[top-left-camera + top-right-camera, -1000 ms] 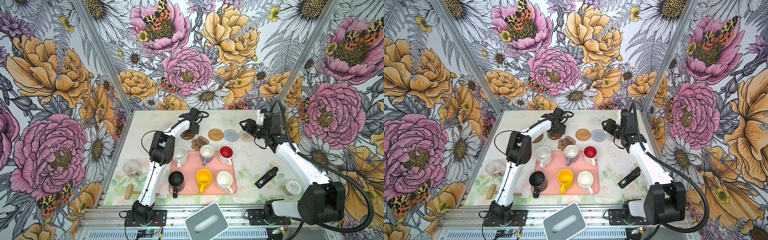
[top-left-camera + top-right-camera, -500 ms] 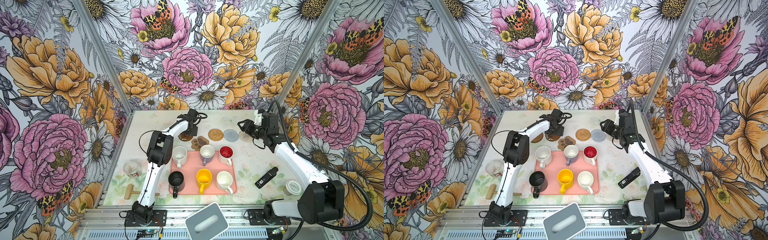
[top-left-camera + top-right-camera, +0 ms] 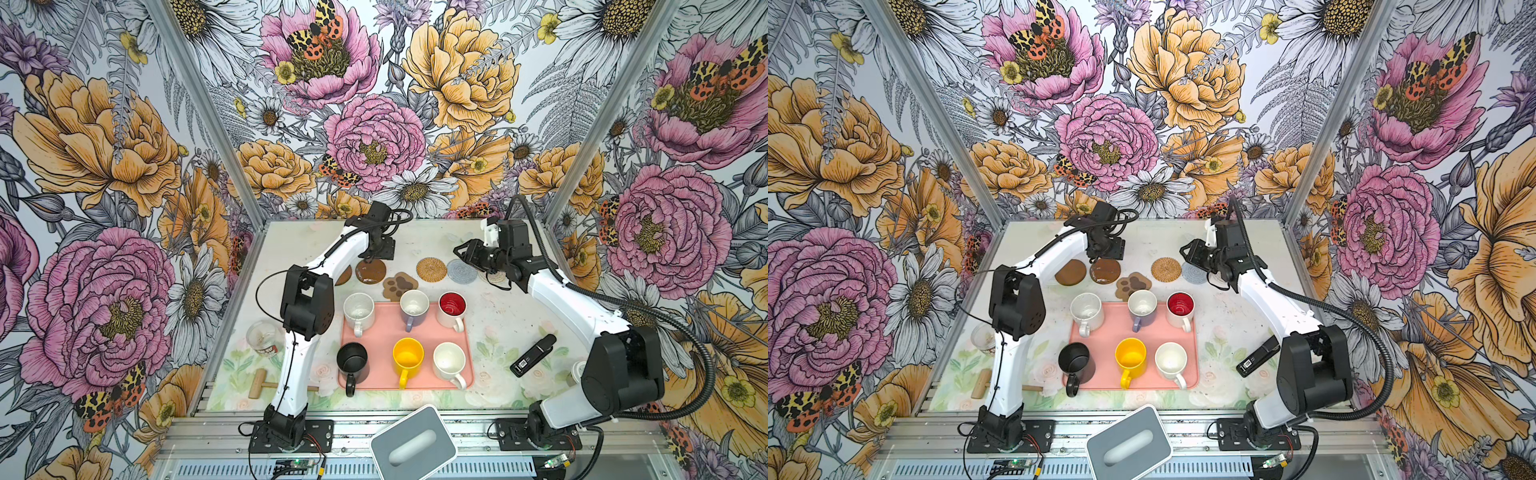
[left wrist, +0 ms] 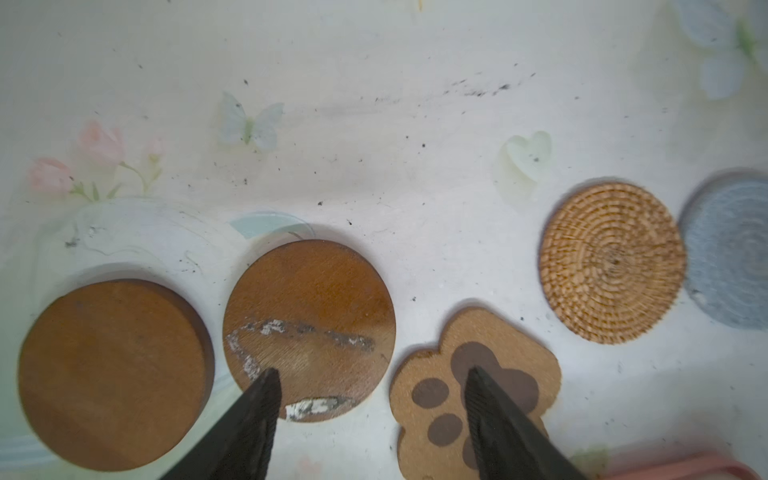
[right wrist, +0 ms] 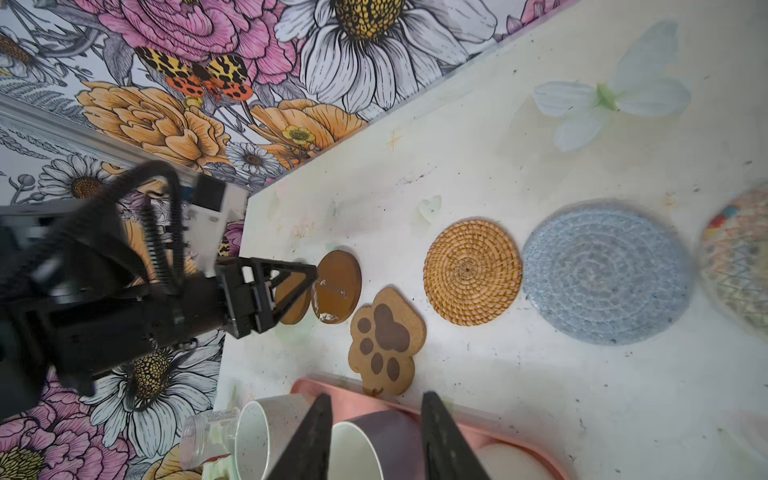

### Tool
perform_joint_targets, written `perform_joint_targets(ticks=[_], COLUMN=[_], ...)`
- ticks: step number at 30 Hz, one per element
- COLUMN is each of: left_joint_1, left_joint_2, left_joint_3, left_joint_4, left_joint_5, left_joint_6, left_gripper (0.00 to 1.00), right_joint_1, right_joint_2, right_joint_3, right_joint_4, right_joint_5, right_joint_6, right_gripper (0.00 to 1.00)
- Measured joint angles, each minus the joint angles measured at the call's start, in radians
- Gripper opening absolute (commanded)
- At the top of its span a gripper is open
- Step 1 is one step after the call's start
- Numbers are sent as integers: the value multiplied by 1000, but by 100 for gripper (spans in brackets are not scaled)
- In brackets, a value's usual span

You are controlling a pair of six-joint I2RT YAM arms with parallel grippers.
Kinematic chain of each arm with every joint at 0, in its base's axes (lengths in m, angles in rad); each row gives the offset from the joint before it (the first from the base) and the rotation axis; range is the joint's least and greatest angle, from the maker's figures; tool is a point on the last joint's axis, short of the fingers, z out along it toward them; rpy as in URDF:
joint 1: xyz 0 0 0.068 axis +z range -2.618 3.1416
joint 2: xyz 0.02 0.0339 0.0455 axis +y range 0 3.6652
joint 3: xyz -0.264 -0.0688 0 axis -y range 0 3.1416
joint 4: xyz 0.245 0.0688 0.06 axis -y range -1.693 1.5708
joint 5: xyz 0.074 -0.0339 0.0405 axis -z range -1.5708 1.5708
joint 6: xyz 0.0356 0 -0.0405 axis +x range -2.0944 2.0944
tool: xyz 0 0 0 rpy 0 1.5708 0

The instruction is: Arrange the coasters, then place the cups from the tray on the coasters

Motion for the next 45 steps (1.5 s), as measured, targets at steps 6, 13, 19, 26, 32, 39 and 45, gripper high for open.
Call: perform_joint_targets(ticks=[6, 13, 19, 26, 32, 39, 45], left_joint_1=[3, 4, 5, 11, 11, 11, 10], left_joint_2=[-143, -139, -138, -102, -59, -44, -35], left_joint_3=[-145, -349, -392, -400, -400, -404, -407], left_joint_4=[24, 54, 84, 137, 145, 152, 154], left_joint_5=[63, 129, 154, 184, 195, 196, 196], left_joint_6=[-10, -33, -40, -63, -67, -67, -67], left_gripper=[4, 0, 0, 0, 0, 0, 0], right_joint_1=[35, 71, 89, 105, 117, 128, 132], right_joint_2=[148, 272, 361, 480, 539, 589, 632], right_joint_3=[72, 159, 204, 286, 339, 381, 410], right_joint_4=[-50, -121, -163, -214, -262, -305, -339], right_joint_5=[-49, -66, -68, -67, -61, -59, -59], right_joint_6=[-37, -85, -111, -133, -153, -177, -193], right_gripper=[0, 0, 0, 0, 0, 0, 0])
